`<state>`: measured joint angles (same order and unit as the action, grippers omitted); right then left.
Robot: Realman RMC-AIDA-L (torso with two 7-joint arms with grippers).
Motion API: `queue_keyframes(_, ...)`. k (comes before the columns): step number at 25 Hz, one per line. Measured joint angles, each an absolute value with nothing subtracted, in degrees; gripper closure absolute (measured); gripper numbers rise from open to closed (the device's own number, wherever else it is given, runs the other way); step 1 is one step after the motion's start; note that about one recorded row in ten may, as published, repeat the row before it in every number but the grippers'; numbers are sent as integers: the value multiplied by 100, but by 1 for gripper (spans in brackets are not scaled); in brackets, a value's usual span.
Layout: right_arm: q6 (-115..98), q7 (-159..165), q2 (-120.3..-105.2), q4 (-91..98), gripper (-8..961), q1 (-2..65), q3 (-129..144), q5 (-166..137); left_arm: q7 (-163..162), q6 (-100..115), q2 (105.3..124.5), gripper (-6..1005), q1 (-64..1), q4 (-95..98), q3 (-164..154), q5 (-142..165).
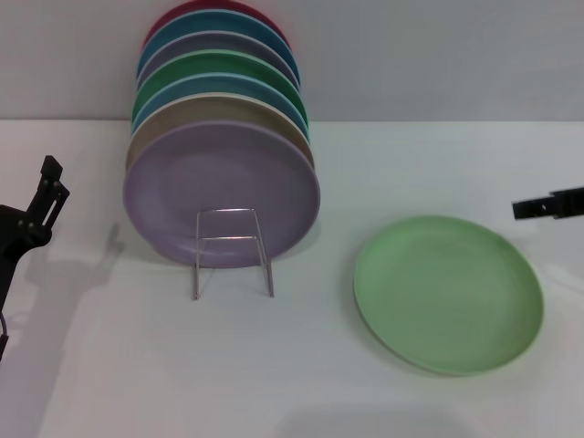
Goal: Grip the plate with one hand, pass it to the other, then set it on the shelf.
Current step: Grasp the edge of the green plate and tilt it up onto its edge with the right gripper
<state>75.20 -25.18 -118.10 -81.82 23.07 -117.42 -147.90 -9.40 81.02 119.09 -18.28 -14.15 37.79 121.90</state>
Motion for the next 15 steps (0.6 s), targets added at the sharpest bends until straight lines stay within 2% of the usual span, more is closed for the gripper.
queue_keyframes(7,8282,-2502,-11694,-7690,215,2692,-12226,-14997,-940,8102,11905,179,-1846,-1415,3805,12176)
queue_keyframes(15,8243,-2541,-11645,-7107,216,2866,-12261,-15098,-941,8103,11893,183,-1865,-1415,3814,12172)
